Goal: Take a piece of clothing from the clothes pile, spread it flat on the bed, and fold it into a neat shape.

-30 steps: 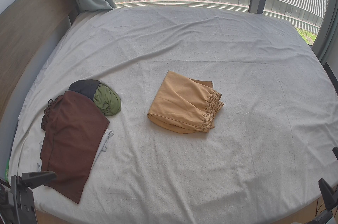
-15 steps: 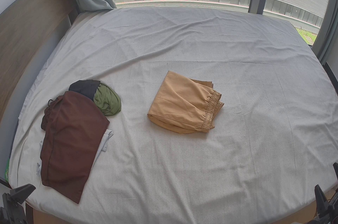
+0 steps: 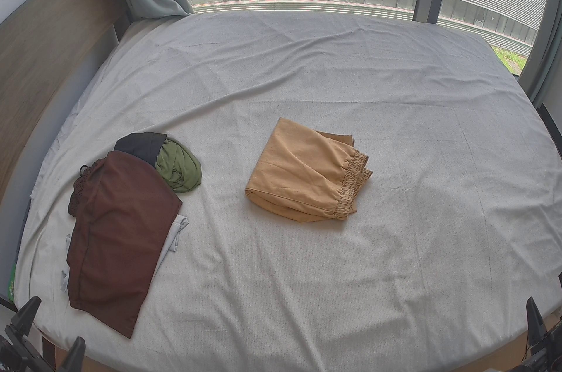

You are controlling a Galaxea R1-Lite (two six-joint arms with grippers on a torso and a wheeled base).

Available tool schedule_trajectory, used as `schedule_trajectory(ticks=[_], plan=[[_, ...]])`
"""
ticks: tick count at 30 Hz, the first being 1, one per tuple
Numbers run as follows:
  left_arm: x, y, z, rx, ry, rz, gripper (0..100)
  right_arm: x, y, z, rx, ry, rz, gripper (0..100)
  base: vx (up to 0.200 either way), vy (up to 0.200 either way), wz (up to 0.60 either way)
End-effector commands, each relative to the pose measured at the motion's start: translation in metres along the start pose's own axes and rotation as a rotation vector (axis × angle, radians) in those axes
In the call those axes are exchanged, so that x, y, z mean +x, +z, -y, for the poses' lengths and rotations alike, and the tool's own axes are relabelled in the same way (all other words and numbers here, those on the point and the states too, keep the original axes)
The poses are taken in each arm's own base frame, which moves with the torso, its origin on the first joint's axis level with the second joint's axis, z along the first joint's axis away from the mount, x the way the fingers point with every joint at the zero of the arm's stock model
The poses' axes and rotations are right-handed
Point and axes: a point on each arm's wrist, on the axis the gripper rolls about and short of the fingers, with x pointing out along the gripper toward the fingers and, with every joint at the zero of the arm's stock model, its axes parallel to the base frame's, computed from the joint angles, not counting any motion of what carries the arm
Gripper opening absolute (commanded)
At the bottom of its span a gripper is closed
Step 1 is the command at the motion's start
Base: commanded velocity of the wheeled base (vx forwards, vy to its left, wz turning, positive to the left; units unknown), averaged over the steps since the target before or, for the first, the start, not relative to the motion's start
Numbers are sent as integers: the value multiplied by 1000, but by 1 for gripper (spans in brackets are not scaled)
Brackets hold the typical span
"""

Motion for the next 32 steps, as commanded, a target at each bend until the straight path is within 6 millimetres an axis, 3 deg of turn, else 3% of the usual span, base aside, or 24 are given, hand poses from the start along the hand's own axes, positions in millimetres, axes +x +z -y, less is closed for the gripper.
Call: schedule_trajectory(ticks=[1,4,11,16,21,32], plan=[[-4,-8,-2,55,206,17,100,0,-10,1,16,-36,-53,100,0,0,0],[-5,-8,-5,52,348,16,100,0,-10,1,31,-42,-52,100,0,0,0],[-6,-9,-5,14,382,11,100,0,-10,1,33,-34,-51,100,0,0,0],[-4,-10,-1,29,158,4,100,0,-10,0,28,-31,-52,100,0,0,0],[-5,-17,-5,28,356,-60,100,0,-10,0,28,-31,-52,100,0,0,0],[-5,-15,-4,32,283,-48,100,0,-10,0,25,-28,-52,100,0,0,0]])
